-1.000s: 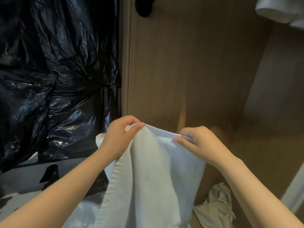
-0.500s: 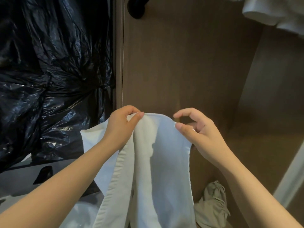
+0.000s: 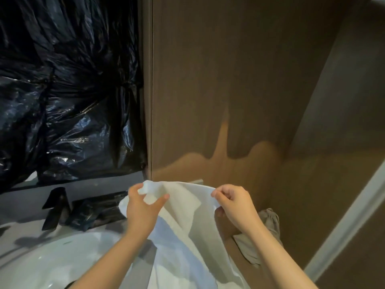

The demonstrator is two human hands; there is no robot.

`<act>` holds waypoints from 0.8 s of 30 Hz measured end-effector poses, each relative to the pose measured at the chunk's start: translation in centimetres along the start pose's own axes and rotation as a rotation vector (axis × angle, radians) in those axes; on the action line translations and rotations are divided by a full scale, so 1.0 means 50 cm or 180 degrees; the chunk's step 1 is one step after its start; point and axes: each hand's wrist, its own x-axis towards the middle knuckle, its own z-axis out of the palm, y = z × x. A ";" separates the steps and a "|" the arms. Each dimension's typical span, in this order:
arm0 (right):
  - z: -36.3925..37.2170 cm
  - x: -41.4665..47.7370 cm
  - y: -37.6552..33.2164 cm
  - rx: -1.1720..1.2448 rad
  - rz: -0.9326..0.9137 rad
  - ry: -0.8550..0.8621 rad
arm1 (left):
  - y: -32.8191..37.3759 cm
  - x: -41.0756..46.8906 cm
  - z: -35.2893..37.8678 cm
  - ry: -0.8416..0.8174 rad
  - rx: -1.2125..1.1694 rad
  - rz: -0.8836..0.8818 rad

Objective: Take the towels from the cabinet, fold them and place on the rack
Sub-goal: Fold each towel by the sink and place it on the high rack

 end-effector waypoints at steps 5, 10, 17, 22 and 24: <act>0.030 -0.013 0.006 0.0289 0.0113 -0.0150 | -0.052 -0.030 -0.017 0.0017 -0.0348 -0.0677; 0.045 -0.023 -0.003 0.0903 0.0165 -0.0821 | -0.060 -0.057 -0.037 -0.0254 -0.0816 -0.0546; 0.039 -0.042 -0.022 0.0886 -0.0267 -0.1346 | -0.046 -0.094 -0.047 -0.0446 -0.1165 -0.0222; 0.037 -0.053 -0.054 0.0437 -0.0772 -0.1101 | -0.013 -0.117 -0.050 -0.0681 -0.1059 0.0088; 0.035 -0.056 -0.072 0.0247 -0.0950 -0.1060 | 0.006 -0.125 -0.052 -0.0799 -0.1041 0.0219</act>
